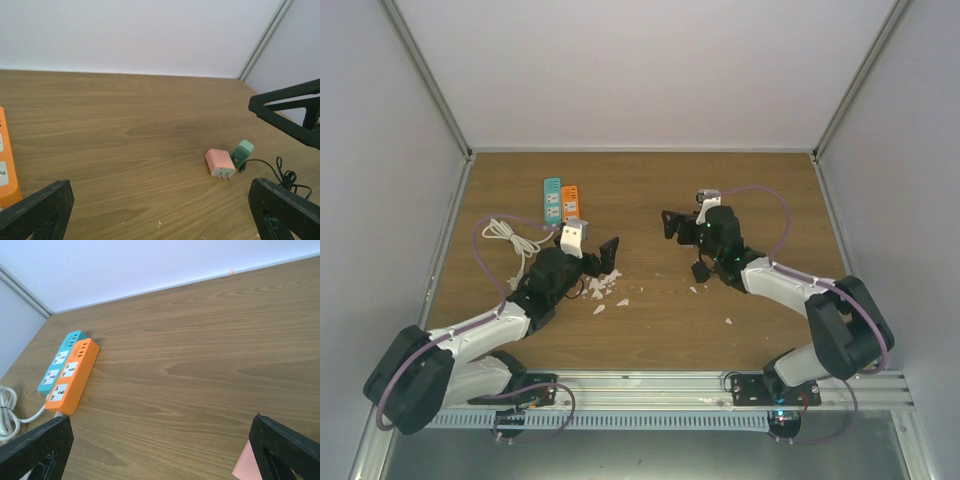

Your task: Insert the plug

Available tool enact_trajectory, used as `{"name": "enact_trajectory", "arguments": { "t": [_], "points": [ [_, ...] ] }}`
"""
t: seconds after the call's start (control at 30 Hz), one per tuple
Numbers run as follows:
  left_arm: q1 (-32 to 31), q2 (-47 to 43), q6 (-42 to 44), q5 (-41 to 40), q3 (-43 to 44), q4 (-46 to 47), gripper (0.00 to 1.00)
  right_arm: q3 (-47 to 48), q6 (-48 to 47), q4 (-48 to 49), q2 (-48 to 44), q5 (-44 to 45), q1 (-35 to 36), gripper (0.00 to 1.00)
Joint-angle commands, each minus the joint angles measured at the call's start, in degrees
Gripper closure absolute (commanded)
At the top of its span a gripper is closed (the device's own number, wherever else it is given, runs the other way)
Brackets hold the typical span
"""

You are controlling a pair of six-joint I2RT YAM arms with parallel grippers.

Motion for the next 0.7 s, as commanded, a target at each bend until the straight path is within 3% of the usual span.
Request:
{"name": "enact_trajectory", "arguments": {
  "t": [0.0, 0.13, 0.2, 0.47, 0.67],
  "points": [
    [0.2, 0.5, -1.0, -0.7, 1.7, 1.9, 0.01, -1.2, 0.4, 1.5, -1.9, 2.2, 0.6, 0.01],
    [0.2, 0.9, -1.1, -0.4, 1.8, 1.9, 0.01, 4.4, 8.4, -11.4, 2.2, 9.0, 0.5, 0.00],
    [0.2, 1.1, -1.1, -0.9, 1.9, 1.7, 0.01, 9.1, 7.7, -16.2, 6.3, 9.5, 0.5, 0.00],
    [0.6, 1.1, -2.5, -3.2, 2.6, -0.1, 0.01, 8.6, 7.5, -16.6, 6.2, 12.0, 0.7, 0.00],
    [4.0, 3.2, -6.9, -2.3, 3.9, -3.1, 0.01, 12.6, 9.6, -24.3, 8.8, 17.9, 1.8, 0.00]
  ]
}}
